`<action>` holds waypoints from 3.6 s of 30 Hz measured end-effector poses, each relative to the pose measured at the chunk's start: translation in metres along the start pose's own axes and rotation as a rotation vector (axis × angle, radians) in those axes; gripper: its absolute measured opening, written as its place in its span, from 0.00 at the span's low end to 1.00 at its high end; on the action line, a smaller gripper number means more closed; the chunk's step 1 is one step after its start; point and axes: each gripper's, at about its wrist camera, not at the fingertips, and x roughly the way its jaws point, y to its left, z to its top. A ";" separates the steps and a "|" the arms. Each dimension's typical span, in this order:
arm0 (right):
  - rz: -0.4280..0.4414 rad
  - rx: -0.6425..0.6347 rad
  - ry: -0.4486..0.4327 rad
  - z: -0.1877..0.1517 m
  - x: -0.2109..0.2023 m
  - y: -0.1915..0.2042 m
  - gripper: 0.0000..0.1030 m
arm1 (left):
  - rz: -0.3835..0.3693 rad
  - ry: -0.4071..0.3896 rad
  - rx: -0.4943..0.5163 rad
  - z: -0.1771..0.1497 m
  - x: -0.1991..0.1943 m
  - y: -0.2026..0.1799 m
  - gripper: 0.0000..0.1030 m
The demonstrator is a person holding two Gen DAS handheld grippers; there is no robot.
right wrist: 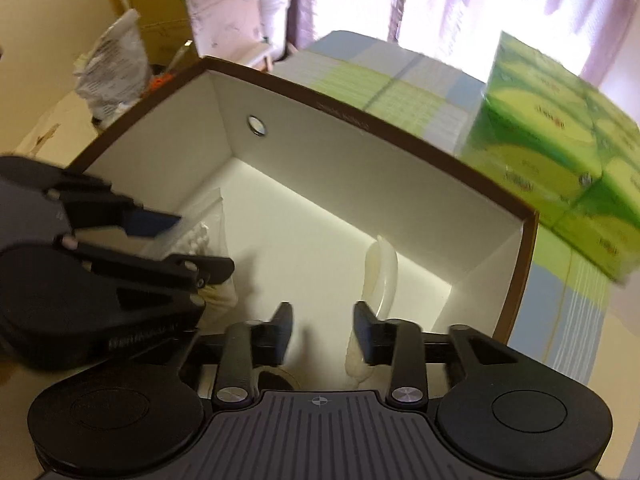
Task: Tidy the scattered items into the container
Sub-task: 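Lower the swab bag and toothbrush into the box and open both tools, then withdraw both tools from the box toward the remaining items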
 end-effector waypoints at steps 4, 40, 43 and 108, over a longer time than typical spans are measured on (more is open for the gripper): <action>0.015 -0.023 -0.054 -0.004 -0.014 0.003 0.56 | -0.023 -0.005 -0.016 -0.004 -0.013 0.006 0.40; 0.019 0.069 -0.230 -0.101 -0.136 0.045 1.00 | 0.068 -0.105 -0.026 -0.081 -0.139 -0.022 0.95; 0.026 0.077 -0.222 -0.108 -0.143 0.048 1.00 | 0.067 -0.110 -0.020 -0.086 -0.146 -0.027 0.96; 0.157 0.004 -0.165 -0.247 -0.218 -0.022 1.00 | 0.071 -0.008 -0.132 -0.183 -0.178 -0.188 0.97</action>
